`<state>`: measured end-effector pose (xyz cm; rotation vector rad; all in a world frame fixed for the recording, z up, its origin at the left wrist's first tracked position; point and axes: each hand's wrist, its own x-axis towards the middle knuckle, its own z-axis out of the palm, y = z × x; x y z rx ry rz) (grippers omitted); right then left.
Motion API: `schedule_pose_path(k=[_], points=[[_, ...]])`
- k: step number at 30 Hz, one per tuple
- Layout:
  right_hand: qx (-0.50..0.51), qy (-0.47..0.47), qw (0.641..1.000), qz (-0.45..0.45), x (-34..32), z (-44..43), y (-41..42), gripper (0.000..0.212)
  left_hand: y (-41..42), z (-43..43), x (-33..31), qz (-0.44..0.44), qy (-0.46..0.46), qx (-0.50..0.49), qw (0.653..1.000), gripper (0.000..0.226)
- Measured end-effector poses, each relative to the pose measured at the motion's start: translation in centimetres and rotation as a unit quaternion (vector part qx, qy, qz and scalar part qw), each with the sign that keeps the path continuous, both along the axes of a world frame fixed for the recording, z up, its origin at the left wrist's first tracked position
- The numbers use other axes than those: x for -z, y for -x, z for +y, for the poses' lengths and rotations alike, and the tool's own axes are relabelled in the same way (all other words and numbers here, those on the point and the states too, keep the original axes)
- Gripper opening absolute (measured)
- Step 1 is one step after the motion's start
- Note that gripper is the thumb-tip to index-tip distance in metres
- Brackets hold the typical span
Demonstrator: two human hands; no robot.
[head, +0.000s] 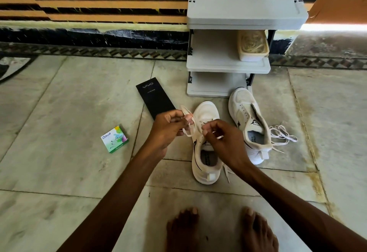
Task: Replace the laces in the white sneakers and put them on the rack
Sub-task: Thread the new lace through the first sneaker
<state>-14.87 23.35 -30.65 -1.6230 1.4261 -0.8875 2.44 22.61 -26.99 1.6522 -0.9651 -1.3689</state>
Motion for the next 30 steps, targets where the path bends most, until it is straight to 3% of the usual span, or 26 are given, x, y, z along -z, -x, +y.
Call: schedule_pose_path(k=[3, 8, 12, 15, 17, 20, 21, 23, 25, 26, 30], points=[[-0.027, -0.035, 0.997, -0.059, -1.0, -0.5, -0.2, 0.005, 1.1, 0.2, 0.8, 0.007, -0.024, -0.052, 0.998, 0.016], [-0.036, -0.029, 0.997, -0.066, -0.9, -0.5, -0.4, 0.016, 2.5, 0.7, 0.8, 0.016, -0.030, -0.090, 0.995, 0.012], [-0.023, -0.014, 0.997, -0.070, -0.5, -0.6, -0.5, 0.009, 2.8, 1.1, 0.7, 0.075, -0.074, -0.091, 0.990, 0.019], [-0.021, -0.014, 0.996, -0.084, -0.5, -0.9, -0.6, 0.008, 2.7, 1.3, 0.8, 0.070, -0.093, -0.107, 0.987, 0.023], [-0.016, -0.011, 0.997, -0.077, -0.5, -1.2, -0.6, 0.011, 2.4, 0.9, 1.5, 0.015, -0.095, -0.162, 0.982, 0.030], [-0.029, -0.006, 0.998, -0.052, -0.8, -1.7, -0.4, 0.012, 1.7, 0.8, 2.2, -0.242, -0.014, -0.228, 0.943, 0.039], [-0.041, -0.003, 0.998, -0.044, -0.8, -1.9, -0.2, 0.011, 1.4, 0.8, 2.3, -0.293, 0.063, -0.217, 0.929, 0.037], [-0.066, 0.008, 0.997, -0.026, -0.9, -2.3, 0.0, 0.008, 0.9, 0.7, 2.4, -0.285, 0.178, -0.084, 0.938, 0.024], [-0.085, 0.022, 0.996, -0.011, -0.9, -2.7, 0.4, 0.007, 1.2, 0.8, 1.8, -0.229, 0.164, 0.086, 0.956, 0.012], [-0.092, 0.028, 0.995, -0.005, -1.0, -2.9, 0.5, 0.006, 1.4, 0.9, 1.8, -0.214, 0.163, 0.122, 0.955, 0.011], [-0.084, 0.014, 0.996, -0.025, -1.3, -3.1, 1.1, 0.006, 1.8, 0.6, 1.6, -0.220, 0.192, 0.106, 0.950, 0.008]])
